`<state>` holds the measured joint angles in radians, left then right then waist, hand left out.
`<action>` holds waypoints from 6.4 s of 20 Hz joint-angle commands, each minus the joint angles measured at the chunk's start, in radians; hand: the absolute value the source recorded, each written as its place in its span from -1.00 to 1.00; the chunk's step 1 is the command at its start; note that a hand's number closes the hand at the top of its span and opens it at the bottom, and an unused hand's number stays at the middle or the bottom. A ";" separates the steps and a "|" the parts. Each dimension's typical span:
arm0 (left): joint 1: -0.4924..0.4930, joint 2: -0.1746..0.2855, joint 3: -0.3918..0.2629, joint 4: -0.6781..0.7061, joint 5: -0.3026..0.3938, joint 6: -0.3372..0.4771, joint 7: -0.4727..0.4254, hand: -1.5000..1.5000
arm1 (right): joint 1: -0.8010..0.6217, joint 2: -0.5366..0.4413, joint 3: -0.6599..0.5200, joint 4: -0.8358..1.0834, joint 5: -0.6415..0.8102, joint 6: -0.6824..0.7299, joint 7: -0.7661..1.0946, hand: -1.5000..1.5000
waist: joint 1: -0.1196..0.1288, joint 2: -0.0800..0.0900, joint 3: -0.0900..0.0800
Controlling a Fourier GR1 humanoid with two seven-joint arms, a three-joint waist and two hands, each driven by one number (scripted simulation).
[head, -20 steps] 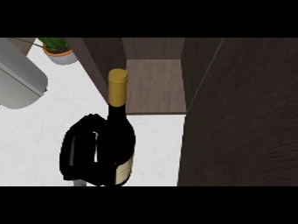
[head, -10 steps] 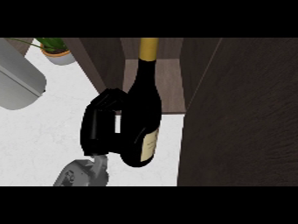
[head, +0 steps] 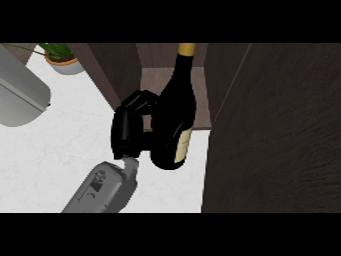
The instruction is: Pick up the wine, place it into the cabinet and close the cabinet
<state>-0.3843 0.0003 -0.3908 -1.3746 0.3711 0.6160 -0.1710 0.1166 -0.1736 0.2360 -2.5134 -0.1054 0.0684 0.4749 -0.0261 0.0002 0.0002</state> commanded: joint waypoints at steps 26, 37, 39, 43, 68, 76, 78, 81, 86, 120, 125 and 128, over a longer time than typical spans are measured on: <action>-0.301 0.000 -0.009 0.607 0.450 -0.068 -0.326 1.00 | 0.063 0.032 -0.035 -0.187 -0.156 0.036 0.099 -1.00 | -0.003 0.002 -0.001; -0.509 0.000 0.074 0.830 0.496 -0.083 -0.330 1.00 | 0.147 0.053 -0.042 -0.128 -0.163 0.105 -0.020 -1.00 | -0.014 0.004 0.000; -0.549 0.000 0.097 0.865 0.523 -0.069 -0.351 1.00 | 0.089 0.057 -0.022 -0.157 -0.140 0.075 0.045 -1.00 | -0.020 0.007 -0.001; -0.604 0.026 0.117 0.950 0.482 -0.083 -0.362 1.00 | 0.129 0.069 -0.003 -0.142 -0.144 0.099 0.000 -1.00 | -0.023 0.009 0.000; -0.743 0.075 0.092 1.282 0.315 0.114 -0.376 -1.00 | 0.128 0.069 -0.002 -0.132 -0.127 0.141 -0.017 -1.00 | -0.042 0.022 -0.002; -0.751 0.105 0.100 1.234 0.296 -0.042 -0.414 -1.00 | 0.139 0.083 -0.005 -0.097 -0.143 0.144 -0.032 -1.00 | -0.018 0.013 -0.001; -0.751 0.079 0.106 1.238 0.291 -0.020 -0.436 -1.00 | 0.211 0.078 0.009 -0.118 -0.135 0.170 -0.073 -1.00 | -0.029 0.010 0.000; -0.794 0.063 0.108 1.209 0.286 -0.048 -0.410 -1.00 | 0.170 0.066 -0.021 -0.148 -0.155 0.160 -0.033 -1.00 | -0.016 0.006 0.000; -0.683 0.050 0.127 1.113 0.299 -0.148 -0.495 -1.00 | 0.252 0.080 0.018 -0.193 -0.111 0.143 -0.038 -1.00 | 0.009 -0.007 0.000; 0.153 0.126 -0.239 -0.142 0.134 0.031 -0.289 -1.00 | 0.186 0.060 0.062 -0.230 -0.068 0.073 0.036 -1.00 | 0.036 -0.010 -0.001; 0.271 0.198 -0.275 -0.329 0.107 0.051 -0.252 -1.00 | 0.235 0.031 0.054 -0.219 -0.103 0.112 0.009 -1.00 | 0.027 -0.009 0.000; 0.297 0.213 -0.269 -0.346 0.090 0.058 -0.263 -1.00 | 0.219 -0.063 0.073 -0.198 -0.110 0.202 0.051 1.00 | 0.027 -0.007 0.000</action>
<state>-0.1574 0.1643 -0.6504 -1.6315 0.4744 0.6742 -0.4375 0.2778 -0.1461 0.3124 -2.5146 -0.1070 0.2050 0.4166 0.0019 -0.0076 0.0002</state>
